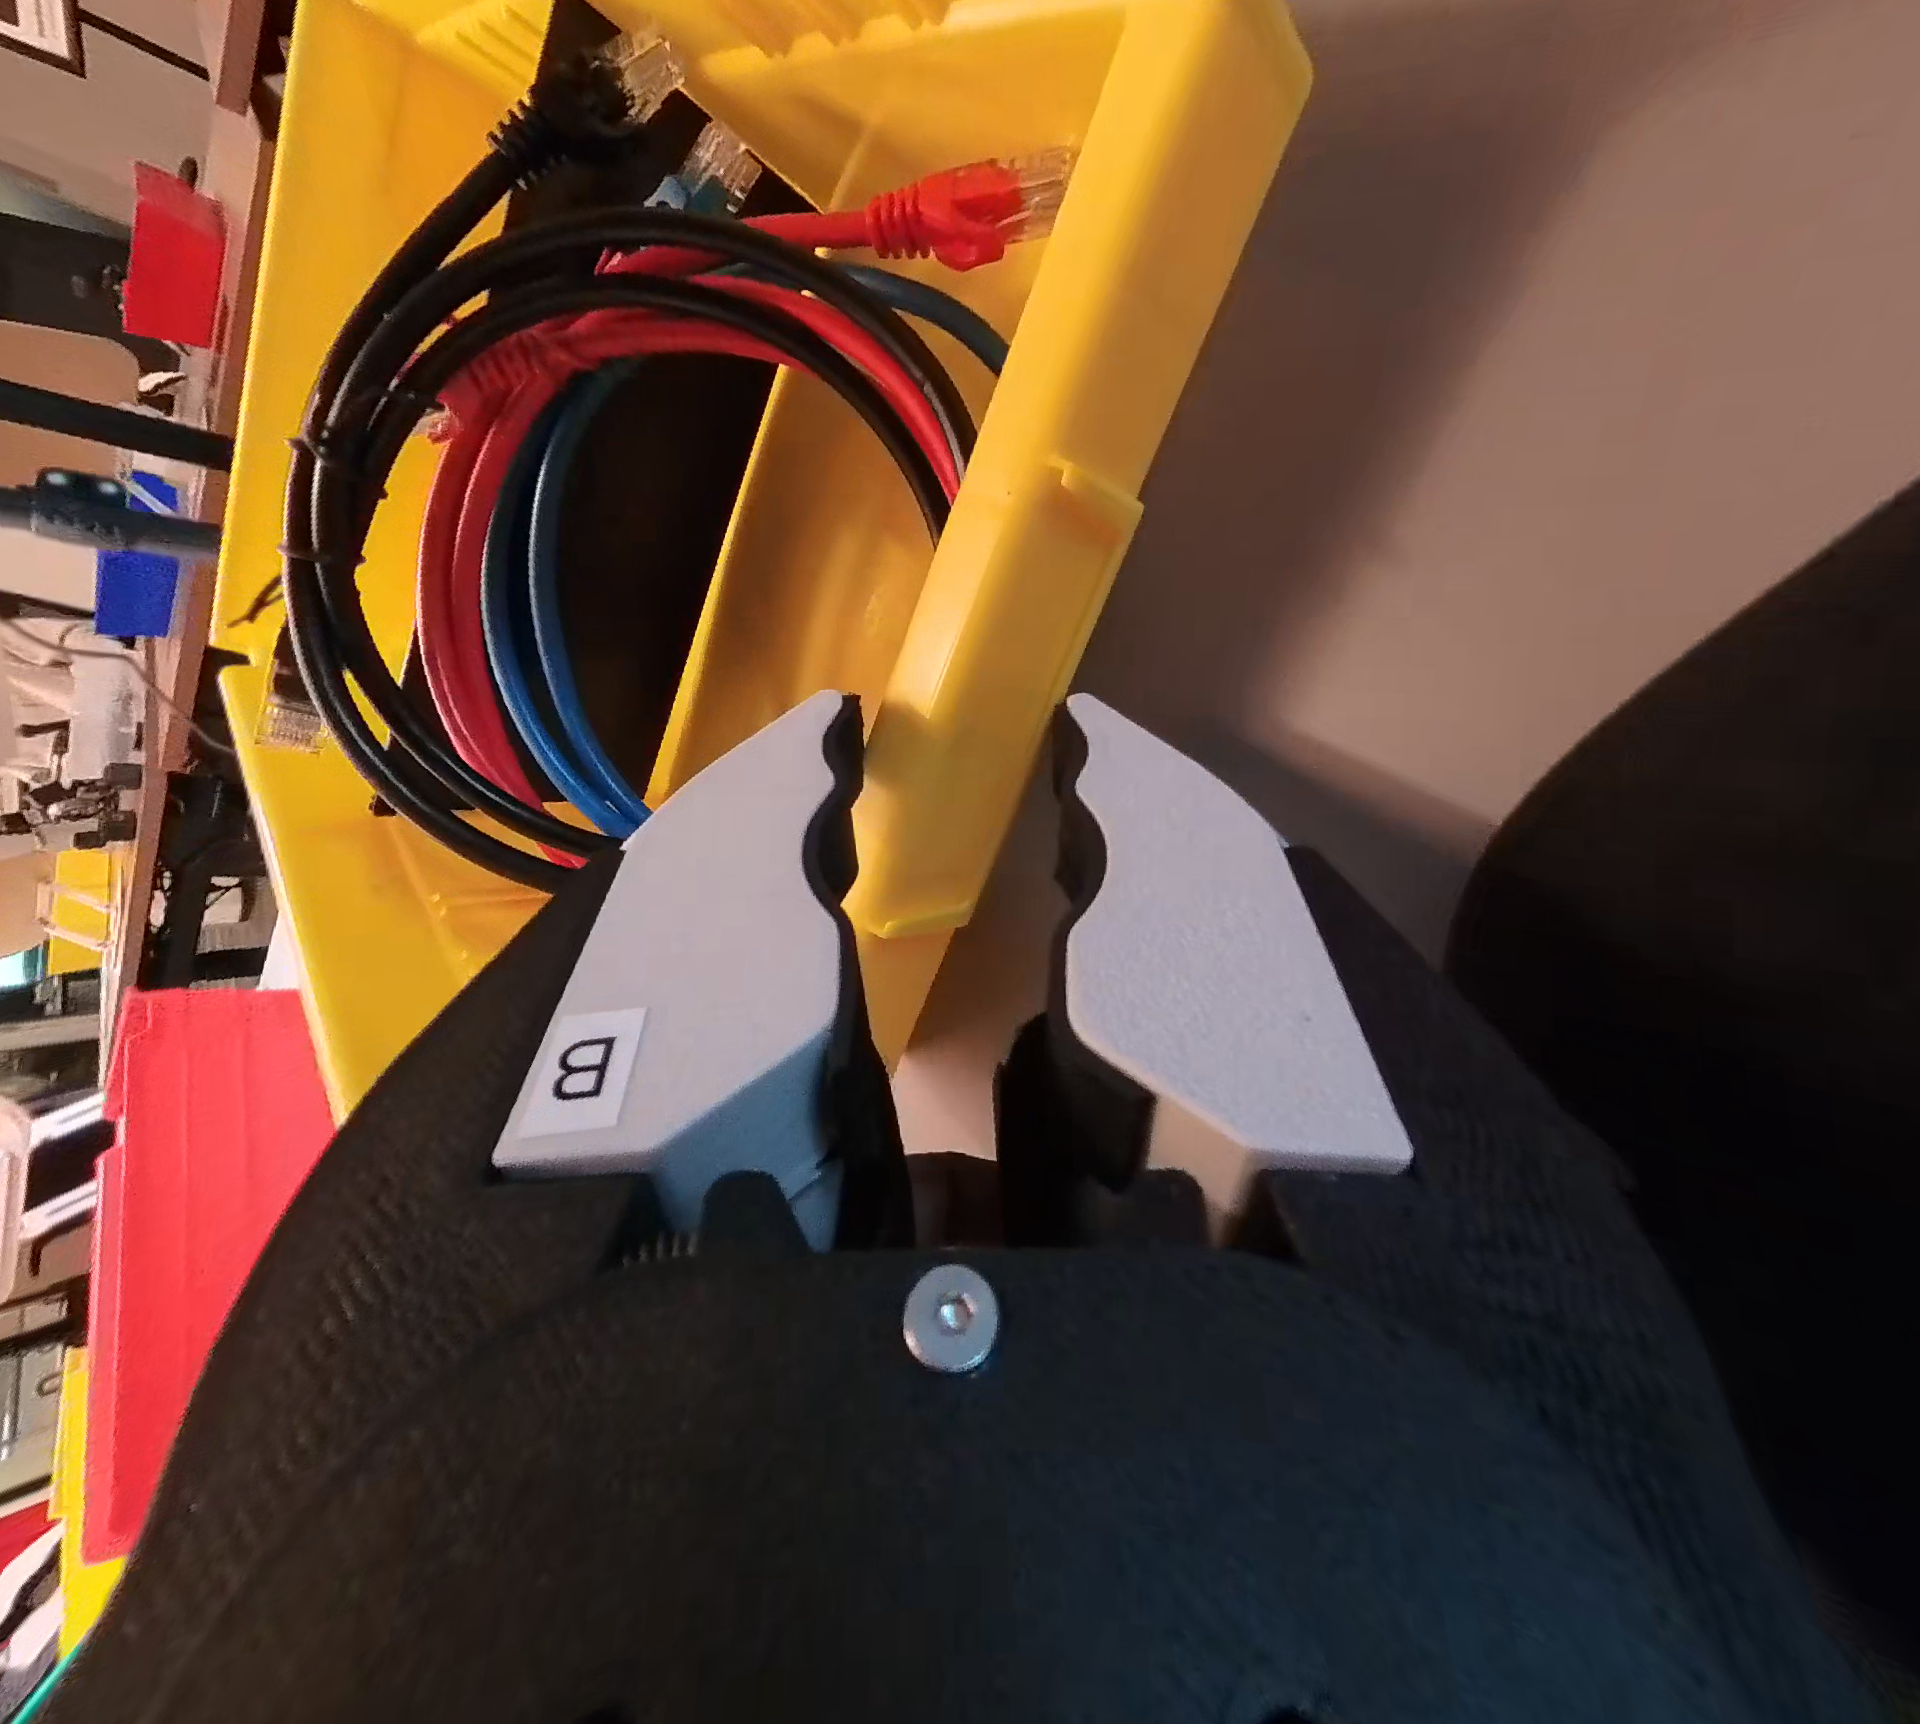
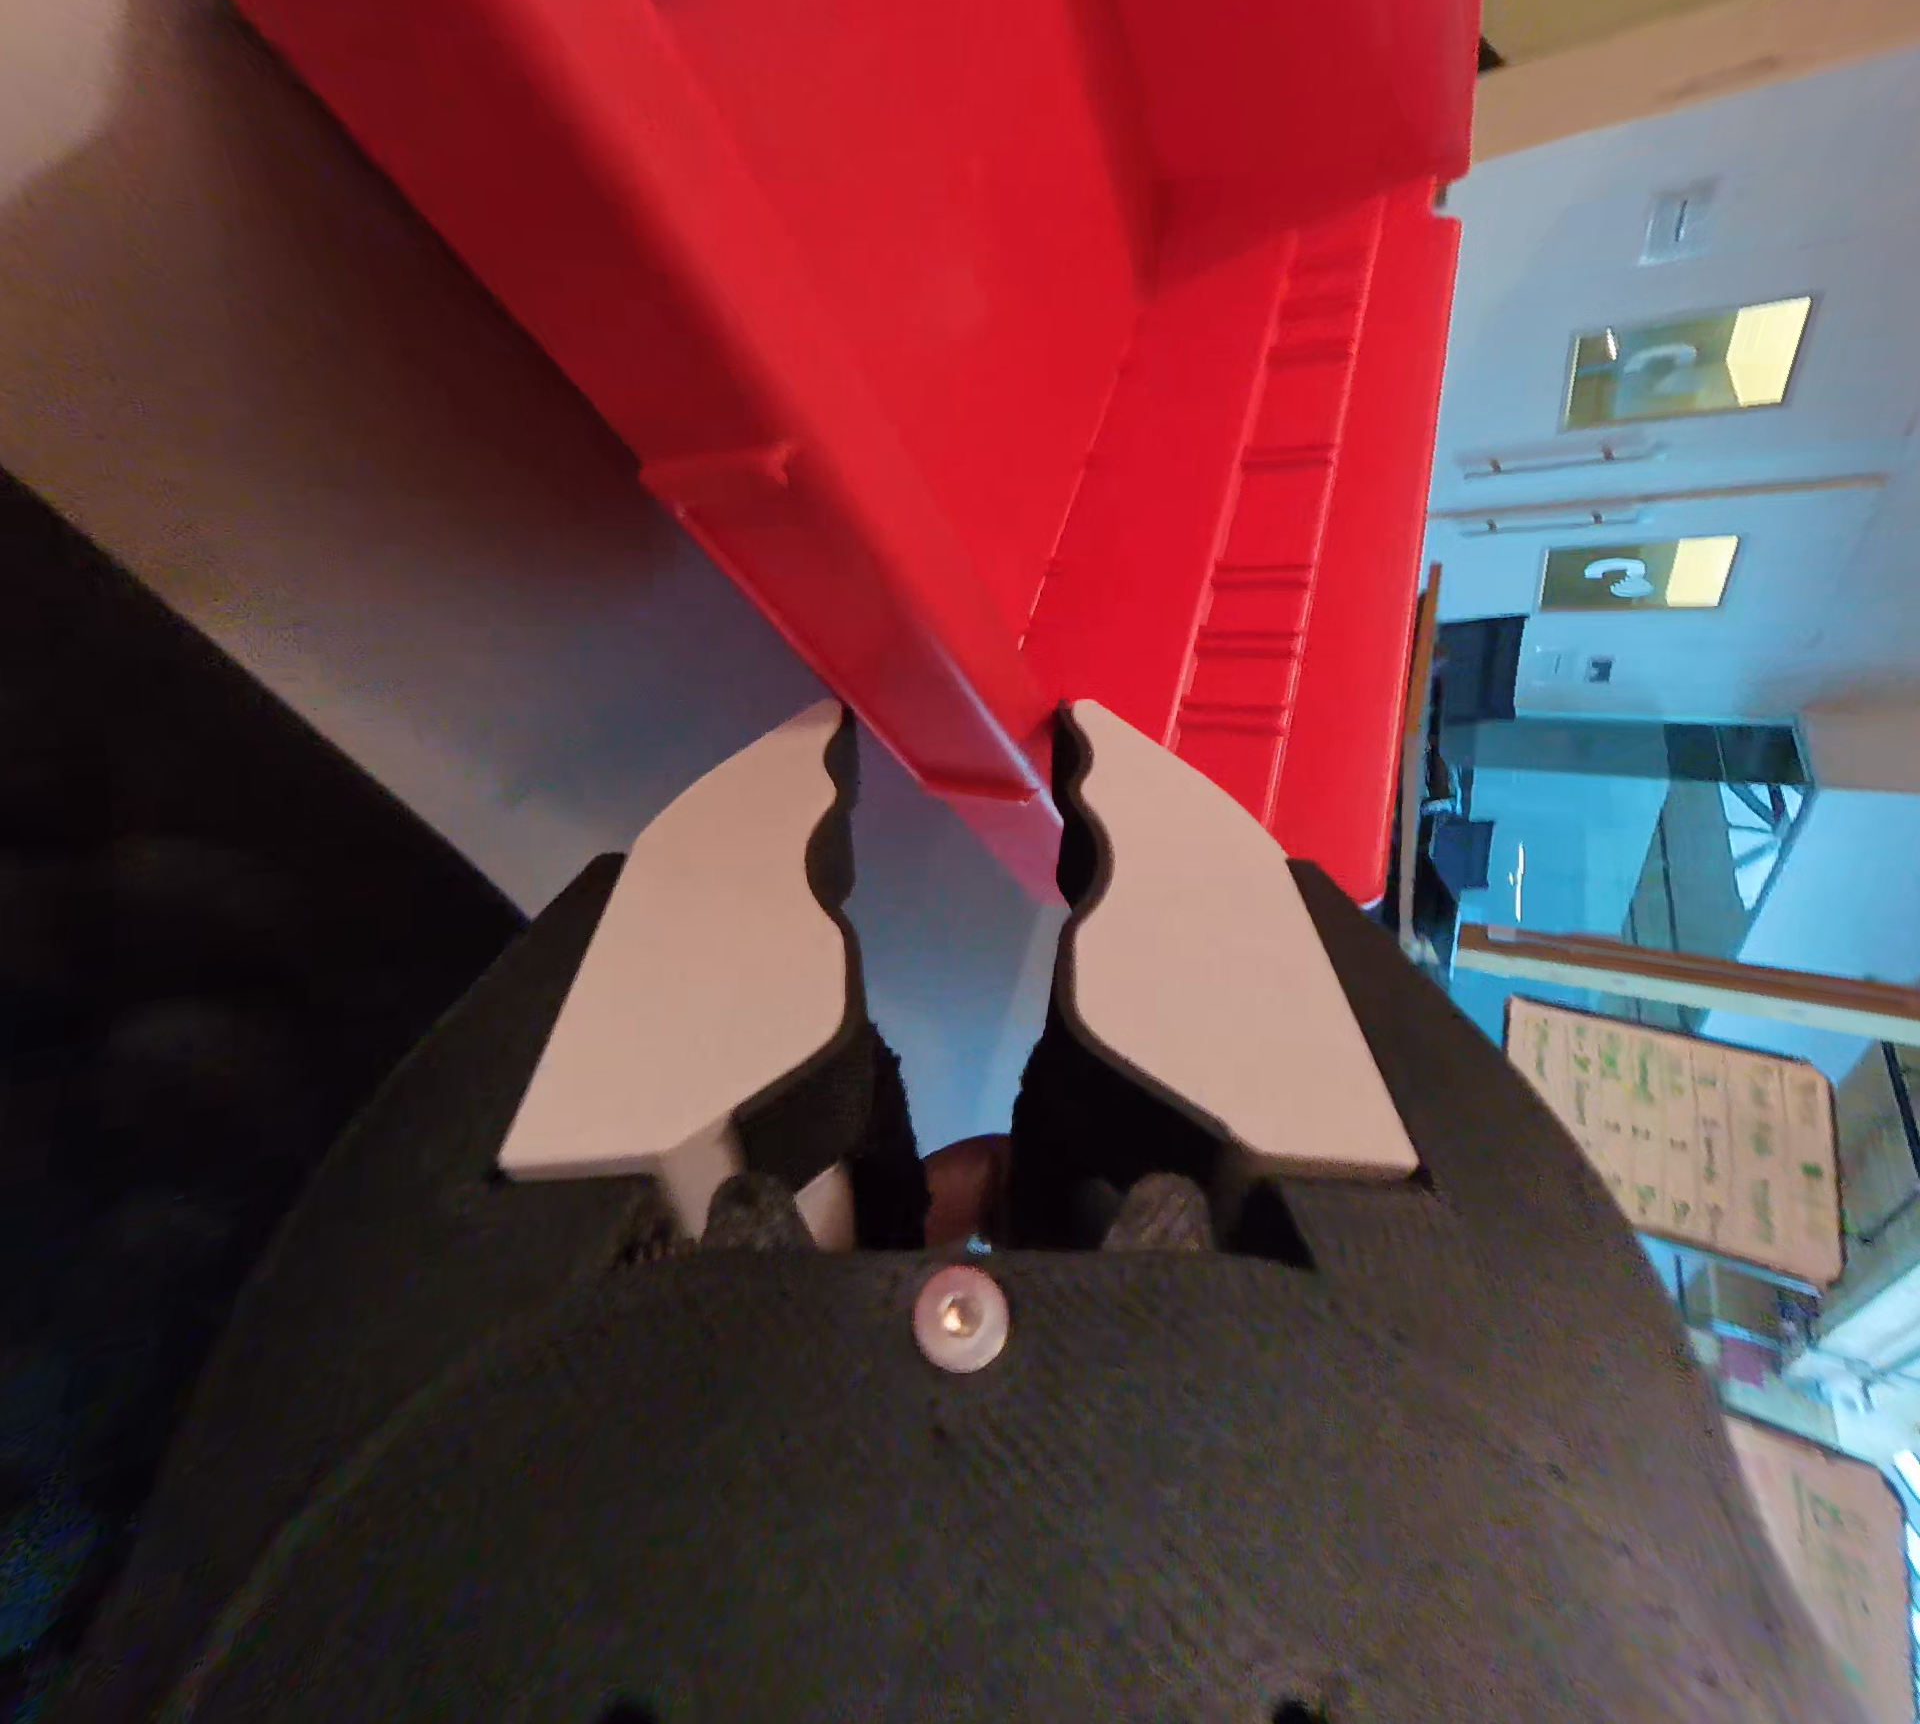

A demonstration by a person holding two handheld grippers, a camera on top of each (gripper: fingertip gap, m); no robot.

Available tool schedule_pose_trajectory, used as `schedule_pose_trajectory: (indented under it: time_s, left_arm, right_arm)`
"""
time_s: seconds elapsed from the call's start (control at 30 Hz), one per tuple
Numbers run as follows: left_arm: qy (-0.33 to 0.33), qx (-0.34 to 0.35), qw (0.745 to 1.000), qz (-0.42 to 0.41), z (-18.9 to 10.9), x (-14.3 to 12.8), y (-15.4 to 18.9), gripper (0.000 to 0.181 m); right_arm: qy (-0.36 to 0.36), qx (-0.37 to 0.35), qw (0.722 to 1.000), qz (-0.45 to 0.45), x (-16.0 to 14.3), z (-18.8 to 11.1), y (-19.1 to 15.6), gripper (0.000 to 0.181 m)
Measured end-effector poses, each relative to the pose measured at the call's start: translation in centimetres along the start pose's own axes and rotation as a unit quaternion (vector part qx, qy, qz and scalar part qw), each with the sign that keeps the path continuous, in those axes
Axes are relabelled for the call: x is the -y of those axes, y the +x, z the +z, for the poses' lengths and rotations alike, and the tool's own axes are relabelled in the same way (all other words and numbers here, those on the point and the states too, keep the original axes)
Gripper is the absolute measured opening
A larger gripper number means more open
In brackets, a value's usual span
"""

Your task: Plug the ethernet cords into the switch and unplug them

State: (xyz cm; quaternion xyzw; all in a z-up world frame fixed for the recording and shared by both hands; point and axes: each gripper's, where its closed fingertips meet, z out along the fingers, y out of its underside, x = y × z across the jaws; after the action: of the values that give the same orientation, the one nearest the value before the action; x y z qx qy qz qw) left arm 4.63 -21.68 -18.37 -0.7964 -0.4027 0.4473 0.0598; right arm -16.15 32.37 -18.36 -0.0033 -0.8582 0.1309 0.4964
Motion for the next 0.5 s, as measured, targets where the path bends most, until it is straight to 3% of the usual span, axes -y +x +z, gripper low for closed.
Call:
schedule_pose_trajectory:
  time_s: [0.33,0.37,0.4,0.5]
  left_arm:
    - [-0.046,-0.034,0.998,0.019,-4.2,-6.7,-0.7,0.035]
    - [-0.051,-0.038,0.998,0.021,-4.7,-7.4,-0.7,0.035]
    - [-0.054,-0.043,0.997,0.027,-5.3,-8.1,-0.7,0.035]
    - [-0.054,-0.055,0.996,0.04,-6.8,-9.8,-0.5,0.035]
  right_arm:
    - [-0.091,-0.03,0.995,0.037,-7.9,-2.7,0.7,0.032]
    - [-0.094,-0.036,0.994,0.044,-8.4,-3.2,0.8,0.026]
    - [-0.096,-0.046,0.993,0.054,-8.9,-3.7,1.1,0.005]
    - [-0.13,0.053,0.987,0.077,-11.2,-4.5,-1.9,0.003]
